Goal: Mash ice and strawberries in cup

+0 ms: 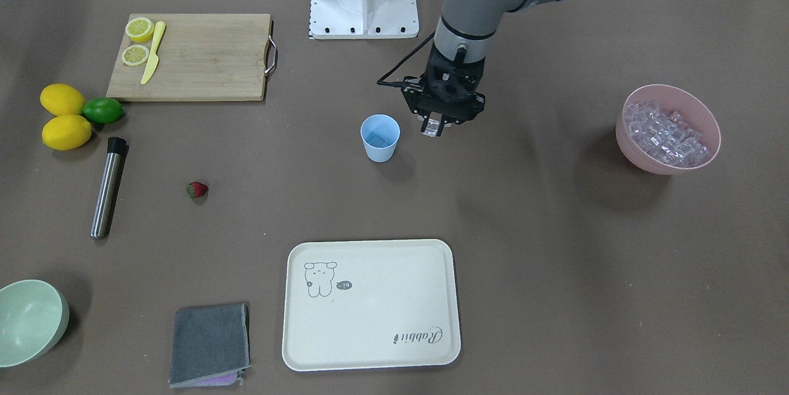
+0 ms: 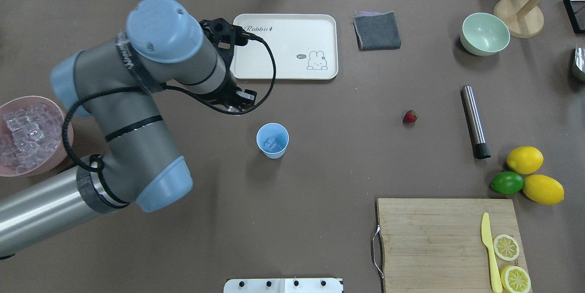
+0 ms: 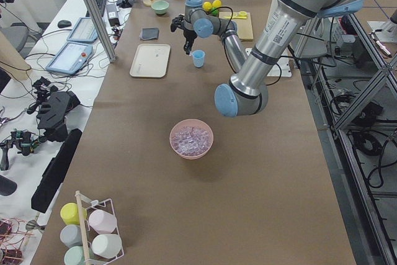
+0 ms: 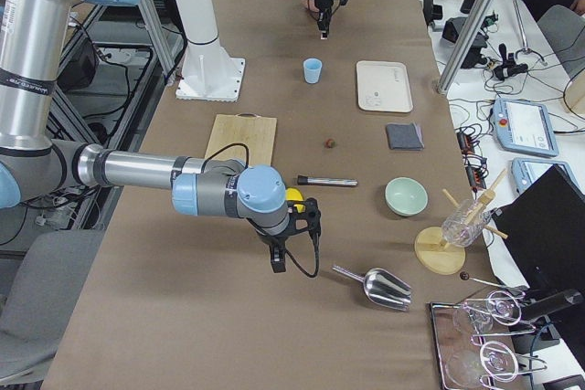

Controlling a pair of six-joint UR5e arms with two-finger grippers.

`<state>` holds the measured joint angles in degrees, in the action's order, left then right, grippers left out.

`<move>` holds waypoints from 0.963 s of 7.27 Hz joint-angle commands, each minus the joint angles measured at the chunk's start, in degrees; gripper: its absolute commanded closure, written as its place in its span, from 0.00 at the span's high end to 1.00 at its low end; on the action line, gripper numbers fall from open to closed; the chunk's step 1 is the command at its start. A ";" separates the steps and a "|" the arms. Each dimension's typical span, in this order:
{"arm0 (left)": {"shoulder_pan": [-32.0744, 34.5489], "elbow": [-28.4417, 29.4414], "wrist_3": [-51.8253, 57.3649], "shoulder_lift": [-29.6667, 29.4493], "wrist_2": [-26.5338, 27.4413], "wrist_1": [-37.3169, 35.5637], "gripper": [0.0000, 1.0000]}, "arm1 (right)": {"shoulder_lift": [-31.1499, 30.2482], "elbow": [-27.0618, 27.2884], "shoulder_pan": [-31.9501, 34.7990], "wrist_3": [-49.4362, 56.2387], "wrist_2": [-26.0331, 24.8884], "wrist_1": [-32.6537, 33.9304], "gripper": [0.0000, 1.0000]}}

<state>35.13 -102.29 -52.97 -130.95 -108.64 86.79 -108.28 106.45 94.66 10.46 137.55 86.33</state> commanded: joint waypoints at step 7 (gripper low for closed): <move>-2.63 3.43 -2.60 -3.63 5.90 1.90 0.97 | 7.00 0.60 -6.55 -11.71 3.68 0.07 1.00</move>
<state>30.09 -96.67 -57.45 -136.05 -102.49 89.19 -104.91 106.92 92.01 5.16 139.79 86.51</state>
